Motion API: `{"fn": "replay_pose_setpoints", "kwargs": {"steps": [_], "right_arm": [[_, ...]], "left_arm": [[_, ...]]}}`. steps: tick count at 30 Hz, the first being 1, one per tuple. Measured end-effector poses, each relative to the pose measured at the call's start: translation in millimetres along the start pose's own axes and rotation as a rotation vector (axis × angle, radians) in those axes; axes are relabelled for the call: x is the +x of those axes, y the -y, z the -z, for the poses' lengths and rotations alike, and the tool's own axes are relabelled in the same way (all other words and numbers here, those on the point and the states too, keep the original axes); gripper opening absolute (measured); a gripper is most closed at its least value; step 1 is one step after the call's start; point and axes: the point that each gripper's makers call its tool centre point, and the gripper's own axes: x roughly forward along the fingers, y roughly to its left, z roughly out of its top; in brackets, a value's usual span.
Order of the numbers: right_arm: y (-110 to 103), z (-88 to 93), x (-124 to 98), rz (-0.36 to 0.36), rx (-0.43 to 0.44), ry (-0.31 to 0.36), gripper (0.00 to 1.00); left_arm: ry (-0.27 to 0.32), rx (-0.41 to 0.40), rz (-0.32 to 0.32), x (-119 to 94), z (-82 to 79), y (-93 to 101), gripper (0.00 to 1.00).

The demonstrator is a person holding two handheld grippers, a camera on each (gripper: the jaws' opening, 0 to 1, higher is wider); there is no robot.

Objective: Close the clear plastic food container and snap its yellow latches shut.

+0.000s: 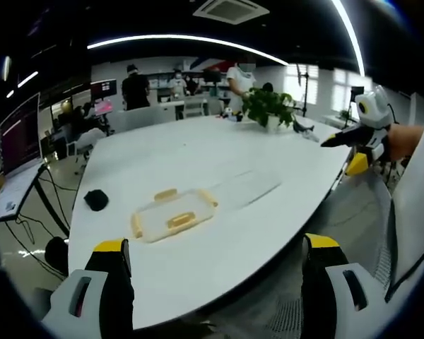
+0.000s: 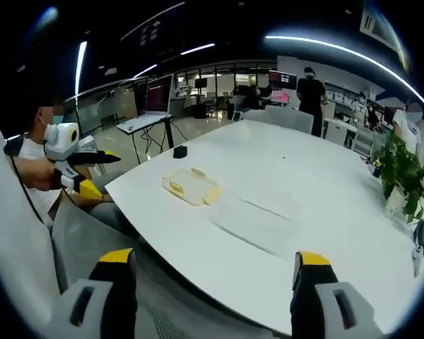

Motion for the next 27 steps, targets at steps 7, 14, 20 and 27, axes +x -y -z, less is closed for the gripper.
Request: {"fn": "replay_pose_setpoints", "kwargs": {"steps": [7, 14, 20, 27], "right_arm": [[-3, -12.6, 11, -0.008, -0.023, 0.014, 0.91], [-11, -21.8, 23, -0.032, -0.060, 0.007, 0.91], [-13, -34.9, 33, -0.042, -0.091, 0.016, 0.90], [-14, -46.3, 48, -0.054, -0.133, 0.012, 0.90]], "left_arm": [[-0.005, 0.018, 0.000, 1, -2.1, -12.0, 0.99], [-0.006, 0.043, 0.010, 6, -6.6, -22.3, 0.99], [-0.005, 0.060, 0.026, 10, -10.5, -29.2, 0.99], [-0.012, 0.086, 0.046, 14, -13.5, -40.0, 0.99]]}}
